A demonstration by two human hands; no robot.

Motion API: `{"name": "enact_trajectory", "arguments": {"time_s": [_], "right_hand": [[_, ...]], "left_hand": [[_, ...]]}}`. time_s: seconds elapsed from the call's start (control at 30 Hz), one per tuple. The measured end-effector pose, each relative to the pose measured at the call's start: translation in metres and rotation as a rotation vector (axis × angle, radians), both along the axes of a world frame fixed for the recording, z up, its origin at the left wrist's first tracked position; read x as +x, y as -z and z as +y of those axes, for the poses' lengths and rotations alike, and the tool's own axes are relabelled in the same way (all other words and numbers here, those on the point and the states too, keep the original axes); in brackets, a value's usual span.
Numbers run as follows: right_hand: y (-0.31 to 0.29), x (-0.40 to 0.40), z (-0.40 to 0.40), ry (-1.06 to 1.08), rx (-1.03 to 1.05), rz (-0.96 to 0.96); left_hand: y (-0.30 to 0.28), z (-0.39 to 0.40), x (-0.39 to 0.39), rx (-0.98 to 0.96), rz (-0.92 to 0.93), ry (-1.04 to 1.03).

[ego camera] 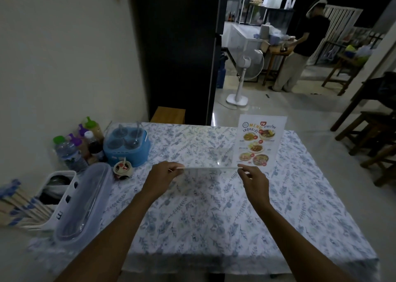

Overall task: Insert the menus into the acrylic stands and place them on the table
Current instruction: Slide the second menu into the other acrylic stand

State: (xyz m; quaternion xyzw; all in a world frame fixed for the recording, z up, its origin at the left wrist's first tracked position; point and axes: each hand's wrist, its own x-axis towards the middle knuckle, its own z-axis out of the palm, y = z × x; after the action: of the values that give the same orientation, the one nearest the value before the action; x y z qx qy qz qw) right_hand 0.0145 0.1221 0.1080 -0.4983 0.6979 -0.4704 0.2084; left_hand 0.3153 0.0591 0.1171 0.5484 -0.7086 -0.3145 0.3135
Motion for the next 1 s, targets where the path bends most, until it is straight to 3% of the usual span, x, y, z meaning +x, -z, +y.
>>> {"name": "enact_trajectory", "arguments": {"time_s": [0.47, 1.0], "right_hand": [[-0.01, -0.001, -0.058, -0.005, -0.015, 0.114], [-0.02, -0.01, -0.149, -0.159, 0.013, 0.173]], "left_hand": [[-0.009, -0.049, -0.003, -0.068, 0.041, -0.028], [-0.019, -0.124, -0.02, -0.059, 0.075, -0.127]]}}
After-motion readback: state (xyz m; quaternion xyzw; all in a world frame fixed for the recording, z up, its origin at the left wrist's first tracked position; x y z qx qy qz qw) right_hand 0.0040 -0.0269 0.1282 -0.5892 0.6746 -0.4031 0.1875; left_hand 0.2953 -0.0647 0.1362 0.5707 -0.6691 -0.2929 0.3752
